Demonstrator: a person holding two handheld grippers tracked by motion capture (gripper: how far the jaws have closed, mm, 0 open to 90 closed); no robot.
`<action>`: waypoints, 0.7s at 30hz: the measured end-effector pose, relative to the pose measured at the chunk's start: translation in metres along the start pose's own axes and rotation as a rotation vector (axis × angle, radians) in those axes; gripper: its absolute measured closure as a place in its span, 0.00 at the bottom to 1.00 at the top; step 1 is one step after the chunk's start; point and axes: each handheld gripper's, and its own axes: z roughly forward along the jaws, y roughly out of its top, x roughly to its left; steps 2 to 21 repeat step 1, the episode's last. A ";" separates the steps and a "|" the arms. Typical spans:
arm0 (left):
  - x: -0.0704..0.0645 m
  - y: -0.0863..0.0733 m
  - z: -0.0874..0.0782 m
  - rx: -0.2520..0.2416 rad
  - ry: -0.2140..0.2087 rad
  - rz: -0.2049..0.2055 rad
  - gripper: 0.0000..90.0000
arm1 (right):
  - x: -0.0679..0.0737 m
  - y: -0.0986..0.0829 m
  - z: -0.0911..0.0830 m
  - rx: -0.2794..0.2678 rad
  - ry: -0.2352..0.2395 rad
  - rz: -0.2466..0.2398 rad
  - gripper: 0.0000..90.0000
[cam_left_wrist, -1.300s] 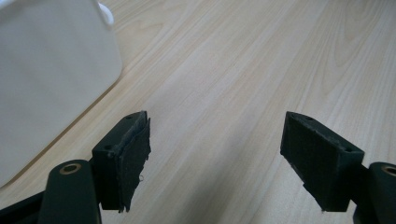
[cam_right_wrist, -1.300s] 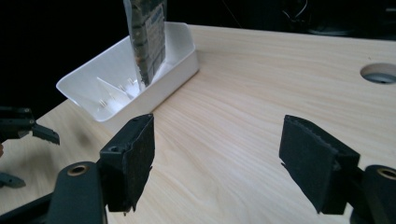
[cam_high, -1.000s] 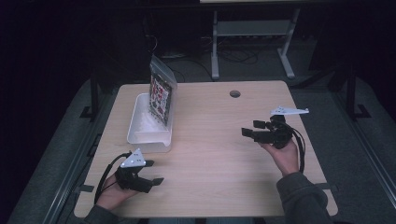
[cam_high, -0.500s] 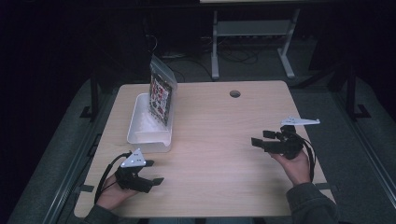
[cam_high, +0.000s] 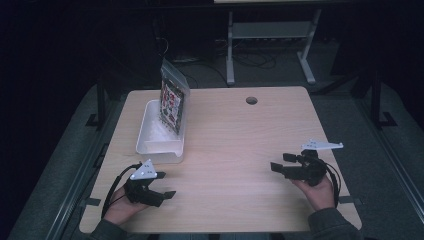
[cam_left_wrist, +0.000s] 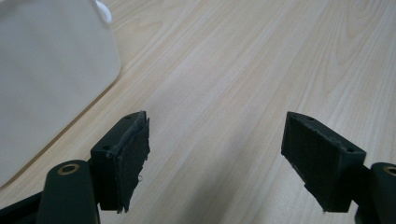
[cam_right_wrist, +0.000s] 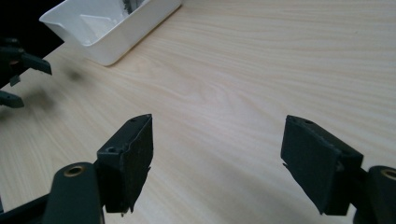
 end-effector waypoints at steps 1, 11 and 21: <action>-0.001 0.000 0.000 0.001 -0.001 0.003 0.25 | 0.001 -0.005 0.000 -0.006 -0.002 -0.001 0.27; -0.001 0.000 0.000 0.001 -0.001 0.003 0.25 | 0.001 -0.005 0.000 -0.006 -0.002 -0.001 0.27; -0.001 0.000 0.000 0.001 -0.001 0.003 0.25 | 0.001 -0.005 0.000 -0.006 -0.002 -0.001 0.27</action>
